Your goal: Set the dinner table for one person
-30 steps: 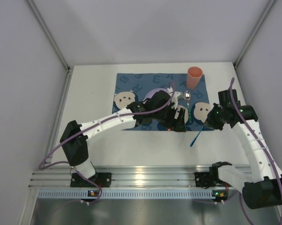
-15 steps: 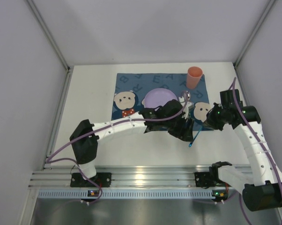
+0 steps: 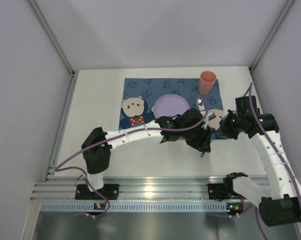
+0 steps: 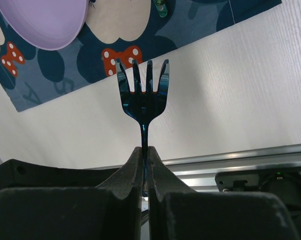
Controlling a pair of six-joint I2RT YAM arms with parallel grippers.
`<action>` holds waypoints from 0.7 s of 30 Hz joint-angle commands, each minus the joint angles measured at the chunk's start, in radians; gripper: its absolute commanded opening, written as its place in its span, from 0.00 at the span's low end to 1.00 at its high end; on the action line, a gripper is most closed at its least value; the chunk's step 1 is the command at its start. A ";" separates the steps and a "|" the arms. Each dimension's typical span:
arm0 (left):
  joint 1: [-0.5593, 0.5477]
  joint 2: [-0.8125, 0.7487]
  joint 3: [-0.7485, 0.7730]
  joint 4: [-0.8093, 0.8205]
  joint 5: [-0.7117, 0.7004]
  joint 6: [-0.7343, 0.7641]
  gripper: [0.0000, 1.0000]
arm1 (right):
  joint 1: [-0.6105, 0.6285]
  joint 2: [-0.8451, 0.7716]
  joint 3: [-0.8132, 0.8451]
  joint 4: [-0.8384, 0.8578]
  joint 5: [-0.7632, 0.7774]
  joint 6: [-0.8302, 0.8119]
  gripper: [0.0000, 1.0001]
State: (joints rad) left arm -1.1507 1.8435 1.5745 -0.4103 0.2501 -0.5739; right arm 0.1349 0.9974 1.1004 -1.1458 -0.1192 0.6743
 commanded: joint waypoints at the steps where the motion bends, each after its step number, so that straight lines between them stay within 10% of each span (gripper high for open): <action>1: -0.009 0.017 0.047 -0.008 0.005 0.017 0.54 | 0.009 -0.020 0.049 0.003 -0.017 0.005 0.00; 7: -0.009 0.023 0.045 -0.013 0.005 0.023 0.40 | 0.009 -0.016 0.056 0.004 -0.022 0.007 0.00; 14: -0.009 0.025 0.045 -0.013 0.017 0.022 0.01 | 0.011 -0.016 0.050 0.011 -0.022 0.011 0.00; 21: -0.009 0.017 0.030 0.001 0.025 0.019 0.00 | 0.009 -0.025 0.042 0.026 -0.027 0.019 0.00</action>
State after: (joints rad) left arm -1.1549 1.8702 1.5822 -0.4301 0.2638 -0.5591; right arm 0.1349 0.9966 1.1015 -1.1450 -0.1349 0.6754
